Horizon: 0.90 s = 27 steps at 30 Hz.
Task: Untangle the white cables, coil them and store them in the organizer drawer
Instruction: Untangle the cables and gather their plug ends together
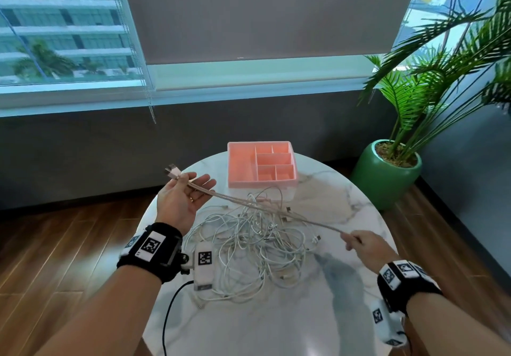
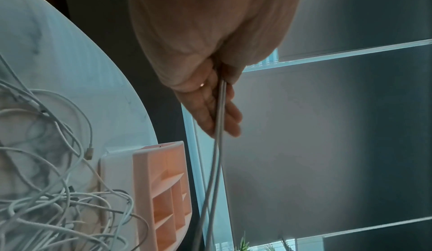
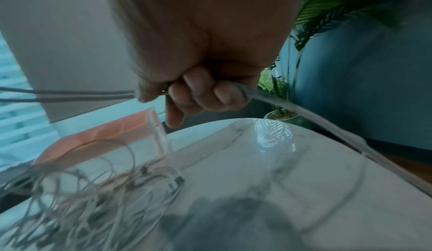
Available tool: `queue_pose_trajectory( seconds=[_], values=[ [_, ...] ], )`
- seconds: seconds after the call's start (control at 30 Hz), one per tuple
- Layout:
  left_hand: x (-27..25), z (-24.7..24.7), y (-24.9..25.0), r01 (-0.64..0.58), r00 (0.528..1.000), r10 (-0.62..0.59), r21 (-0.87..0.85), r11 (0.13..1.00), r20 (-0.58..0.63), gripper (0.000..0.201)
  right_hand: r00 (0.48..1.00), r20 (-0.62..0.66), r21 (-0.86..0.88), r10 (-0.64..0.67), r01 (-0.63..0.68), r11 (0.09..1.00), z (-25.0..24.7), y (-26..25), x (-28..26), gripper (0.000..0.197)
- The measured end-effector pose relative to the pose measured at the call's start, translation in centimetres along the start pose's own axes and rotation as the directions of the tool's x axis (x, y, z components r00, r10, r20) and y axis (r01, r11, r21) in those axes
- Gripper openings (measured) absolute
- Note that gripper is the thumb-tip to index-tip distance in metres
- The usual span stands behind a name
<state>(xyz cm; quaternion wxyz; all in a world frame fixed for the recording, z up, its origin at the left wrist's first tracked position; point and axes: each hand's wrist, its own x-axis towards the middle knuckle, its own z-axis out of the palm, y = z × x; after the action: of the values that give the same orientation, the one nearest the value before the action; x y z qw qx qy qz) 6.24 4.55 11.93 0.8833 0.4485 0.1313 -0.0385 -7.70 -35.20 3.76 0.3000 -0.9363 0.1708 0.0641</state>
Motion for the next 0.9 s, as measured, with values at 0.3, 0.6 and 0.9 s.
queue_pose_trajectory(
  seconds=[0.3, 0.6, 0.9],
  values=[
    [0.7, 1.5, -0.1, 0.02, 0.999, -0.021, -0.02, 1.0, -0.049, 0.037, 0.996, 0.08, 0.028, 0.025, -0.028, 0.999, -0.1, 3.3, -0.7, 0.031],
    [1.3, -0.2, -1.0, -0.006, 1.0, 0.006, 0.087, 0.996, -0.002, 0.044, 0.978, 0.019, 0.017, 0.208, -0.208, 0.978, -0.9, 5.5, -0.3, 0.037],
    [0.9, -0.5, -1.2, 0.011, 0.999, -0.019, 0.242, 0.97, 0.029, 0.033, 0.886, 0.329, -0.126, 0.327, -0.302, 0.945, 2.2, 6.3, 0.7, 0.04]
  ],
)
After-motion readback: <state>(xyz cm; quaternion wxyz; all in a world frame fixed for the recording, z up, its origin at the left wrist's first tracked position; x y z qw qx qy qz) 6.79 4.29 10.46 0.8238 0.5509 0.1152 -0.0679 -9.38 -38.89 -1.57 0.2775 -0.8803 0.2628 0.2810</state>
